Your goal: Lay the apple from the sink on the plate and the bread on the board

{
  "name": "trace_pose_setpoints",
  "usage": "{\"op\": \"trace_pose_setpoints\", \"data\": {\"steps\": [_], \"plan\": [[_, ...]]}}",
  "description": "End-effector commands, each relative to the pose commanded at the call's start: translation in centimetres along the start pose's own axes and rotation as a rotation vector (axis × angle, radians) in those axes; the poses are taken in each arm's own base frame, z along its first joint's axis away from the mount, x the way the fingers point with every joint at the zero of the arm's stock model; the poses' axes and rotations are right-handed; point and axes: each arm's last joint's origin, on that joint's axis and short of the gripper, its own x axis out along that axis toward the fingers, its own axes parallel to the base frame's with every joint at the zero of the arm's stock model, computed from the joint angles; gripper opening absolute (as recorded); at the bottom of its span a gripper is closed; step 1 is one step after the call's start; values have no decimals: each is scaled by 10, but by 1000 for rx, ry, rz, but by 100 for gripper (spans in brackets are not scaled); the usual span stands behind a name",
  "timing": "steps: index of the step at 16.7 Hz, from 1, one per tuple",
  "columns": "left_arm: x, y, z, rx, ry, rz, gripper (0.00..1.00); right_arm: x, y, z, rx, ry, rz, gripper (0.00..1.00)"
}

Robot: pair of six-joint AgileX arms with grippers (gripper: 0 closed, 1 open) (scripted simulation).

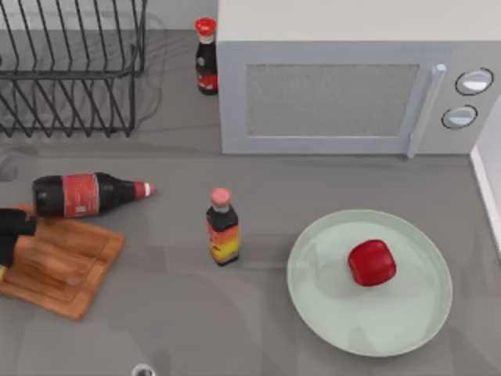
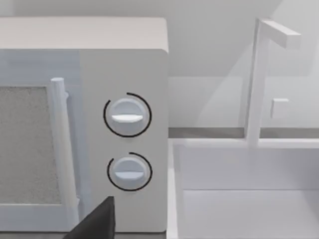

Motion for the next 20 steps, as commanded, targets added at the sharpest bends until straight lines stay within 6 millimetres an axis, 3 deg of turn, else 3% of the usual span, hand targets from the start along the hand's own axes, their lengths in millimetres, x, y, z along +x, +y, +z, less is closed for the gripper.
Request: {"op": "trace_pose_setpoints", "data": {"steps": [4, 11, 13, 20], "plan": [[-15, 2, 3, -9, -15, -2, 0, 0, 0, 0, 0, 0, 0, 100], [-91, -2, 3, -3, 3, -6, 0, 0, 0, 0, 0, 0, 0, 100], [-104, -3, 1, -1, -11, -2, 0, 0, 0, 0, 0, 0, 0, 100], [-96, -4, 4, -33, 2, -2, 0, 0, 0, 0, 0, 0, 0, 100]]}}
